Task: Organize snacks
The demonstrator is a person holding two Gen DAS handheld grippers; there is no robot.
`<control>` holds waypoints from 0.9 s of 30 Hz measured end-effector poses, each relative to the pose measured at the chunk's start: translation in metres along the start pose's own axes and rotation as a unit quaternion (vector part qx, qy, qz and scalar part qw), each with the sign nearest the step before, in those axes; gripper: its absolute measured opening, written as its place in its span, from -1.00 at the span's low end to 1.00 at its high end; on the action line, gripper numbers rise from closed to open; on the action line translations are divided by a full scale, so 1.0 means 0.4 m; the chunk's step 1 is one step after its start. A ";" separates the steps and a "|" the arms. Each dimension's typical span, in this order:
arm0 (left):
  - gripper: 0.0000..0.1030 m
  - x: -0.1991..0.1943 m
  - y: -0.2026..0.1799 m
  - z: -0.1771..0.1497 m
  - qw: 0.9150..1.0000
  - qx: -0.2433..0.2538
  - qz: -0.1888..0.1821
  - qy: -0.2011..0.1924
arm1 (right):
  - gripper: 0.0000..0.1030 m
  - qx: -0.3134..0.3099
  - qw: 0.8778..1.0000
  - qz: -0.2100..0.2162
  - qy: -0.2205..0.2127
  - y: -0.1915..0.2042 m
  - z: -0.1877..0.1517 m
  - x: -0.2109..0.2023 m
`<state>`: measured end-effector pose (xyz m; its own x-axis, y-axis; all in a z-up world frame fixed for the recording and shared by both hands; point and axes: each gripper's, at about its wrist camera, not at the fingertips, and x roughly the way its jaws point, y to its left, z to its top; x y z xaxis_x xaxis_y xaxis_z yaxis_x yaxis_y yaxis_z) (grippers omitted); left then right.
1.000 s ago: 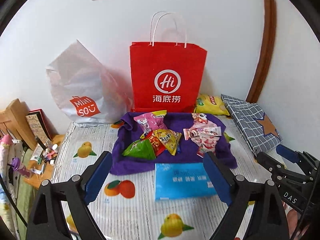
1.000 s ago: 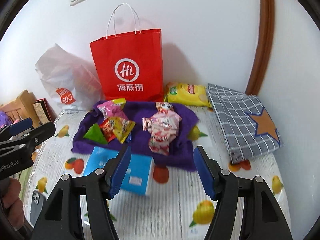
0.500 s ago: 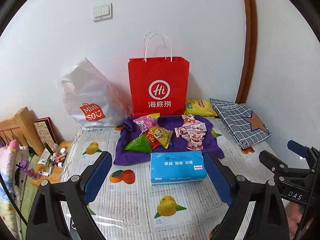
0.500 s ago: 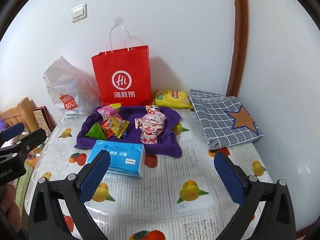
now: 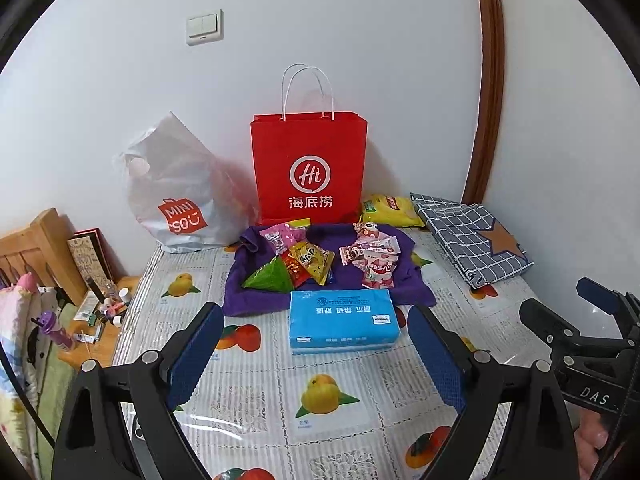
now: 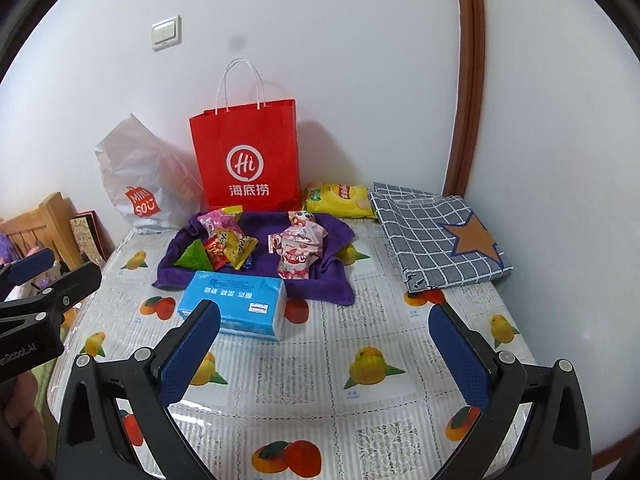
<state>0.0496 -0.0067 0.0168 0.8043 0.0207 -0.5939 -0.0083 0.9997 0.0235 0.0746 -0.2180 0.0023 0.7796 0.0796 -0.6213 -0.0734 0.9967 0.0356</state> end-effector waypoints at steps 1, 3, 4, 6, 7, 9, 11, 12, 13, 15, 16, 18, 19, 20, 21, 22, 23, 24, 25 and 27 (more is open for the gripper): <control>0.81 -0.002 -0.002 0.000 1.000 0.001 -0.001 -0.001 | 0.99 -0.001 1.000 0.000 -0.001 0.000 -0.002 -0.003; 0.81 -0.004 -0.010 -0.001 1.000 0.004 -0.002 -0.001 | 0.99 -0.003 1.000 -0.001 -0.002 0.001 -0.003 -0.008; 0.81 -0.006 -0.014 -0.002 1.000 0.006 -0.001 -0.001 | 0.99 -0.003 1.000 -0.001 -0.003 0.001 -0.004 -0.010; 0.81 -0.007 -0.017 -0.002 1.000 0.006 -0.002 0.000 | 0.99 -0.003 1.000 0.002 -0.004 0.003 -0.005 -0.015; 0.81 -0.008 -0.017 -0.003 1.000 0.006 -0.003 0.000 | 0.99 -0.003 1.000 0.002 -0.005 0.004 -0.005 -0.017; 0.81 -0.010 -0.016 -0.003 1.000 0.007 -0.003 -0.001 | 0.99 -0.005 1.000 0.002 -0.006 0.007 -0.005 -0.021; 0.81 -0.009 -0.016 -0.003 1.000 0.006 -0.003 -0.001 | 0.99 -0.006 1.000 0.003 -0.008 0.009 -0.005 -0.023; 0.81 -0.010 -0.016 -0.003 1.000 0.005 -0.003 -0.001 | 0.99 -0.007 1.000 0.003 -0.009 0.010 -0.005 -0.024; 0.81 -0.009 -0.015 -0.004 1.000 0.005 -0.004 0.000 | 0.99 -0.007 1.000 0.003 -0.009 0.010 -0.004 -0.025; 0.81 -0.012 -0.017 -0.006 1.000 0.004 -0.004 0.001 | 0.99 -0.006 1.000 0.004 -0.010 0.011 -0.005 -0.026; 0.81 -0.012 -0.016 -0.005 1.000 0.004 -0.003 0.001 | 0.99 -0.006 1.000 0.004 -0.010 0.011 -0.005 -0.027; 0.81 -0.013 -0.017 -0.005 1.000 0.004 -0.002 0.001 | 0.99 -0.006 1.000 0.004 -0.010 0.012 -0.005 -0.026; 0.81 -0.013 -0.015 -0.004 1.000 0.003 -0.002 0.001 | 0.99 -0.006 1.000 0.004 -0.010 0.012 -0.005 -0.026; 0.81 -0.013 -0.014 -0.004 1.000 0.003 -0.002 0.001 | 0.99 -0.005 1.000 0.004 -0.010 0.011 -0.005 -0.026; 0.81 -0.013 -0.014 -0.004 1.000 0.003 -0.002 0.001 | 0.99 -0.004 1.000 0.005 -0.010 0.012 -0.006 -0.025; 0.81 -0.012 -0.014 -0.004 1.000 0.002 -0.001 0.002 | 0.99 -0.004 1.000 0.005 -0.010 0.011 -0.006 -0.025; 0.81 -0.012 -0.013 -0.004 1.000 0.003 -0.002 0.002 | 0.99 -0.003 1.000 0.006 -0.010 0.011 -0.006 -0.026; 0.81 -0.012 -0.014 -0.004 1.000 0.003 -0.002 0.002 | 0.99 -0.002 1.000 0.006 -0.010 0.011 -0.007 -0.027; 0.81 -0.012 -0.014 -0.004 1.000 0.002 -0.001 0.002 | 0.99 -0.003 1.000 0.006 -0.010 0.011 -0.007 -0.027; 0.81 -0.013 -0.015 -0.005 1.000 0.003 -0.002 0.002 | 0.99 -0.003 1.000 0.006 -0.010 0.011 -0.008 -0.028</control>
<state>0.0443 -0.0129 0.0181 0.8018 0.0165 -0.5974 -0.0019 0.9997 0.0250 0.0637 -0.2146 0.0068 0.7915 0.0911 -0.6044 -0.0859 0.9956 0.0375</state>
